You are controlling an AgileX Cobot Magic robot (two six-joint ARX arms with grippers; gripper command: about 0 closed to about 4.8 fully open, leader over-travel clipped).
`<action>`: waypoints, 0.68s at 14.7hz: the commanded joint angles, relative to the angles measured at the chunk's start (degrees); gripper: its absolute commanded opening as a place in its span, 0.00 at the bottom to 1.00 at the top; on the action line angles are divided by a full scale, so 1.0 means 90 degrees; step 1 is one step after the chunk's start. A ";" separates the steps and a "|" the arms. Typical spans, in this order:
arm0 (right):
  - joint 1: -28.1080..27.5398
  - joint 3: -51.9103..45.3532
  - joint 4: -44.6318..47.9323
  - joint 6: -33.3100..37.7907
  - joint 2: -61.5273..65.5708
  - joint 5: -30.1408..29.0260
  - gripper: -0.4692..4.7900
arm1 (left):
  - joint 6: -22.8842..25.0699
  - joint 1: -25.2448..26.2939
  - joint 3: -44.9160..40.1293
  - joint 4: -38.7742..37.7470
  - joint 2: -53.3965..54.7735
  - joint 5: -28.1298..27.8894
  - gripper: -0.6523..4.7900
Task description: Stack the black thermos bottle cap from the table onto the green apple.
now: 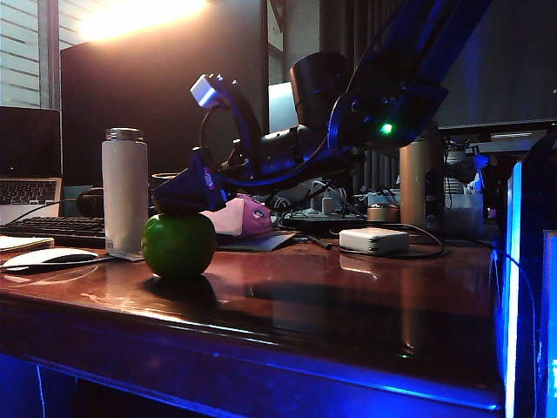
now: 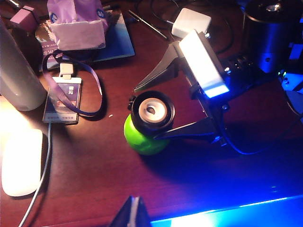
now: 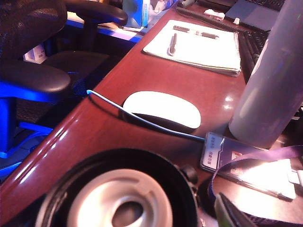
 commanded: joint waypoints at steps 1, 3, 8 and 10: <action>0.0012 0.0015 0.0027 0.0017 -0.0068 -0.0100 1.00 | 0.0005 -0.0002 0.0027 0.0083 -0.0012 0.0029 0.11; 0.0012 0.0015 -0.0051 0.0017 -0.0097 -0.0100 1.00 | 0.0005 -0.0002 0.0027 0.0083 -0.0012 0.0029 0.11; 0.0010 0.0005 -0.0289 0.0015 -0.0340 -0.0073 1.00 | 0.0005 -0.0002 0.0027 0.0083 -0.0012 0.0032 0.11; 0.0010 0.0007 -0.0364 0.0012 -0.0447 -0.0073 1.00 | 0.0005 -0.0002 0.0027 0.0083 -0.0015 0.0032 0.11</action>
